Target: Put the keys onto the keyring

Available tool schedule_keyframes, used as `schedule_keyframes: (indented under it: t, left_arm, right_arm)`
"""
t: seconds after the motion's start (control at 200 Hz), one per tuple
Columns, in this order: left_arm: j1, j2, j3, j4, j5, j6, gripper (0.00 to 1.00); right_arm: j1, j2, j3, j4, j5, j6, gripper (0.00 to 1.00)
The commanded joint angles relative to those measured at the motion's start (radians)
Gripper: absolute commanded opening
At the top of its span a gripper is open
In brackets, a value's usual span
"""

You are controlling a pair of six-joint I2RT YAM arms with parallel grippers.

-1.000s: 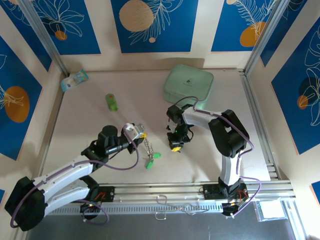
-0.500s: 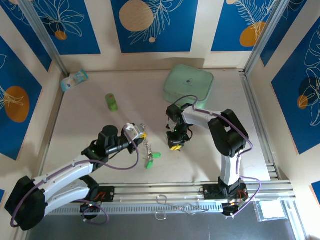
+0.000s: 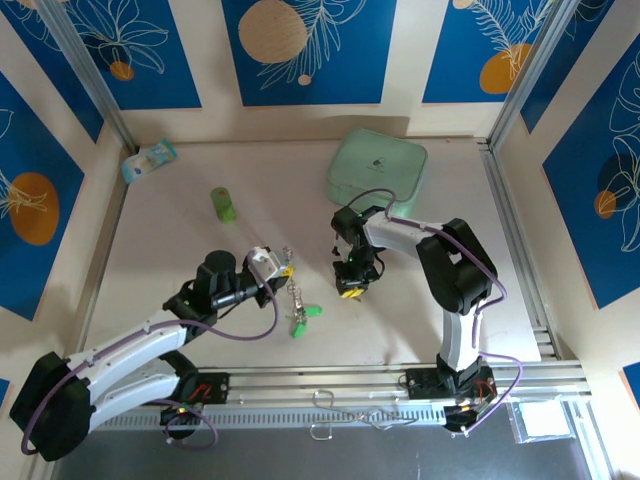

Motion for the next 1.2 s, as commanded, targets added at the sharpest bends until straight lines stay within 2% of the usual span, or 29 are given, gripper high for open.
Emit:
schedule_keyframes:
  t: [0.0,0.775,0.965,1.09,1.195]
  left_arm:
    - [-0.008,0.000,0.009,0.049,0.023,0.014,0.00]
    - [-0.008,0.002,0.010,0.043,0.028,0.020,0.00]
    - [-0.008,0.005,0.013,0.043,0.027,0.024,0.00]
    - [-0.008,0.000,0.013,0.037,0.023,0.028,0.00]
    - [-0.008,-0.002,0.016,0.031,0.016,0.027,0.00]
  right_arm:
    - [0.008,0.007,0.018,-0.002,-0.002,0.013,0.17]
    - [0.015,0.018,0.042,0.001,0.011,0.028,0.18]
    - [0.014,0.022,0.043,-0.001,0.007,0.026,0.12]
    - [0.014,0.018,0.043,0.003,0.006,0.023,0.00]
    - [0.016,-0.017,0.042,-0.002,0.017,-0.003,0.00]
